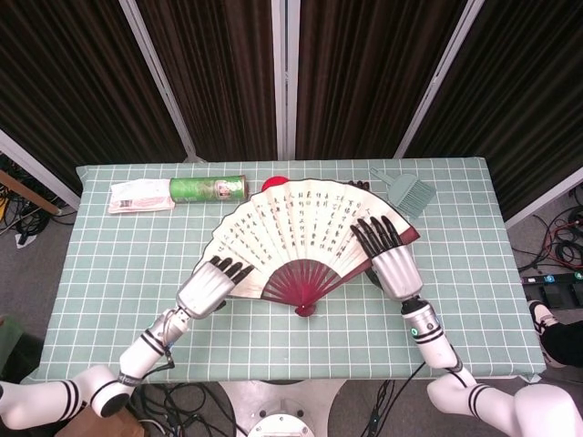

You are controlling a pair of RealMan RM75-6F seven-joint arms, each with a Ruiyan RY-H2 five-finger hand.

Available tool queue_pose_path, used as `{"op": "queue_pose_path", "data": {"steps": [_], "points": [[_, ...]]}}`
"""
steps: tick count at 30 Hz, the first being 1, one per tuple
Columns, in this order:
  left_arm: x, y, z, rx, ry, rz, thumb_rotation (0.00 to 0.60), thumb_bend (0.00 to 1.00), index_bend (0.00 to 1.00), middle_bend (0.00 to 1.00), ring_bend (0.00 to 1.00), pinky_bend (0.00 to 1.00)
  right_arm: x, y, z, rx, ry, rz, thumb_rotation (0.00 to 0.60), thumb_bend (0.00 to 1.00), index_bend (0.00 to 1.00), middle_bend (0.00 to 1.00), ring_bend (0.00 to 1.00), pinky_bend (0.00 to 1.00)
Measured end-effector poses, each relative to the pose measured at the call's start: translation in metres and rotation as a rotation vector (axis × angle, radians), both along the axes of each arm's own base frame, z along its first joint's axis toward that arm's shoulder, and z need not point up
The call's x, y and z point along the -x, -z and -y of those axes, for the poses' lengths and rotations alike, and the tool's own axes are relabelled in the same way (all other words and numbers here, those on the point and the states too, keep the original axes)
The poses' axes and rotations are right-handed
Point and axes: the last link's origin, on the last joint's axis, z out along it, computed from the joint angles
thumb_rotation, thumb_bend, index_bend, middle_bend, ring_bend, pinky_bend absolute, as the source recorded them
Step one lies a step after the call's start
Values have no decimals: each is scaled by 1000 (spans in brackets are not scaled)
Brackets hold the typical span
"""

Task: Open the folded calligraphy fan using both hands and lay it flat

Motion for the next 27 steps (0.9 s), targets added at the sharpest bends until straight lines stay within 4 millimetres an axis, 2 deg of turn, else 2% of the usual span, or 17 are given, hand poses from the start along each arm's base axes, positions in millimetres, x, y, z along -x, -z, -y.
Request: {"op": "queue_pose_path", "data": {"steps": [4, 12, 17, 21, 24, 27], "points": [[-2, 0, 2, 85, -59, -27, 600, 0, 136, 239, 233, 380, 3, -5, -11, -88, 87, -38, 600, 90, 0, 0, 0, 0], [1, -6, -5, 128, -145, 27, 600, 0, 135, 239, 233, 358, 25, -13, -22, -259, 337, -165, 600, 1, 0, 0, 0, 0], [7, -18, -14, 127, -225, 121, 600, 0, 135, 239, 233, 356, 33, -17, -21, -355, 435, -206, 600, 0, 0, 0, 0, 0], [17, -33, -23, 119, -305, 224, 600, 0, 135, 239, 234, 354, 24, -30, -15, -380, 442, -191, 600, 0, 0, 0, 0, 0], [33, -52, -30, 77, -377, 311, 600, 0, 135, 239, 234, 354, 19, -41, -12, -361, 427, -133, 600, 5, 0, 0, 0, 0], [59, -75, -31, -9, -442, 367, 600, 0, 147, 242, 234, 349, 18, -60, -10, -306, 390, -62, 600, 138, 0, 22, 0, 0]]}}
